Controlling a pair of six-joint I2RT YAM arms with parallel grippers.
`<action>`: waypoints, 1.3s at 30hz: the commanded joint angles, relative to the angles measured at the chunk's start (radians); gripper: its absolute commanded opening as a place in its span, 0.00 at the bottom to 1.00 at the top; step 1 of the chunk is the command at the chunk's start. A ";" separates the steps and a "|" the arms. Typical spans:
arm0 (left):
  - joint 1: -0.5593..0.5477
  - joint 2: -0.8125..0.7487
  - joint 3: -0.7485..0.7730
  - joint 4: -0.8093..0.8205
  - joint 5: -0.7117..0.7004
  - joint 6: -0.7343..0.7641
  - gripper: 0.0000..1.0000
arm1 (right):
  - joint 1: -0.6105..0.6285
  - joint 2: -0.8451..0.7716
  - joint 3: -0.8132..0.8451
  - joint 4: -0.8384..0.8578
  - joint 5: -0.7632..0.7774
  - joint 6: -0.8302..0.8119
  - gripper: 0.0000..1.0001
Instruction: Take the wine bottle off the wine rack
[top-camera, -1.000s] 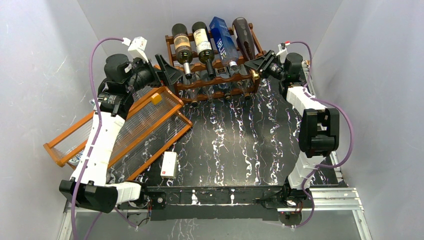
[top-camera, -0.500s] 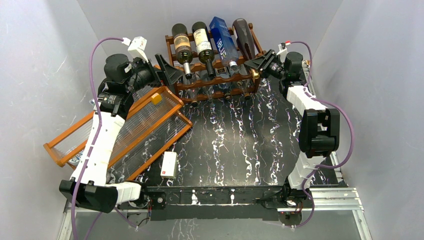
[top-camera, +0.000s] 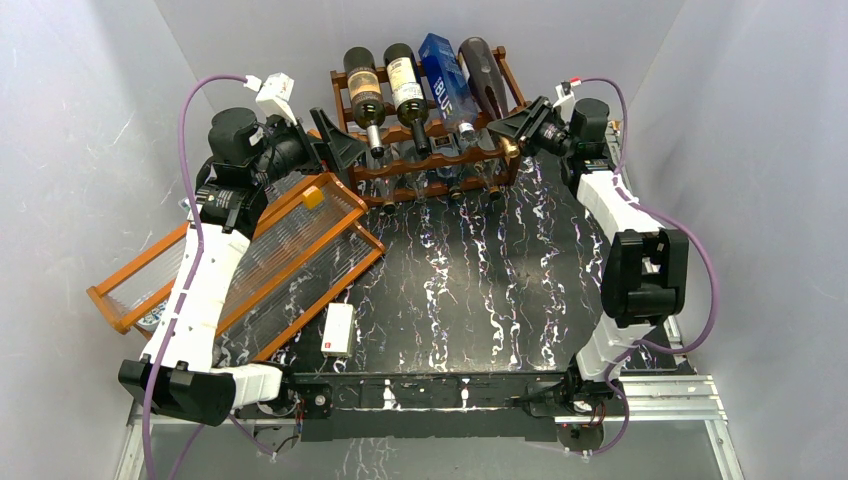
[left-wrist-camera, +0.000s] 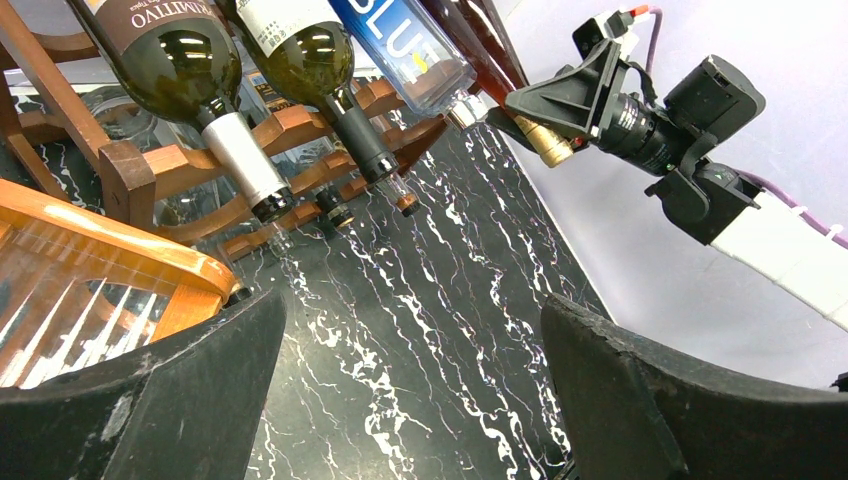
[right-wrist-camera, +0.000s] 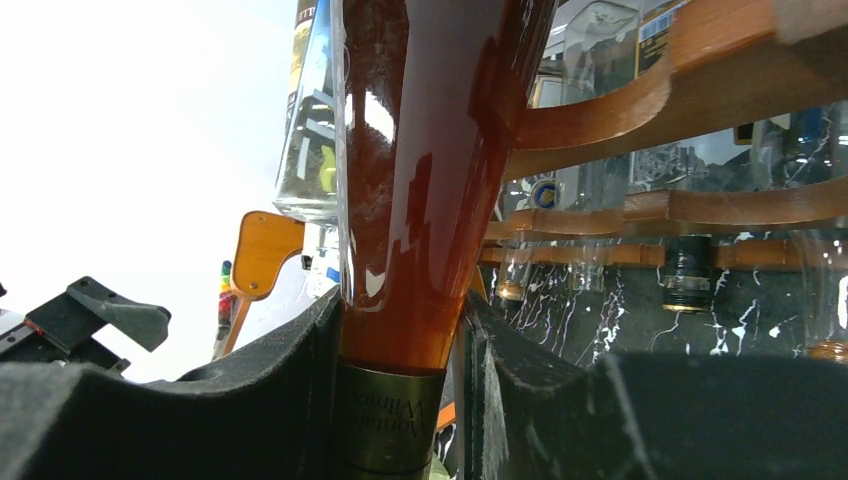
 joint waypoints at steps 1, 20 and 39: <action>-0.004 -0.018 0.008 0.025 0.015 0.002 0.98 | 0.018 -0.189 0.126 0.479 -0.069 -0.085 0.00; -0.005 -0.023 0.002 0.020 0.015 0.007 0.98 | -0.007 -0.300 0.096 0.365 0.108 -0.055 0.00; -0.005 -0.024 -0.007 0.042 0.047 -0.016 0.98 | -0.089 -0.537 -0.009 0.058 0.185 -0.156 0.00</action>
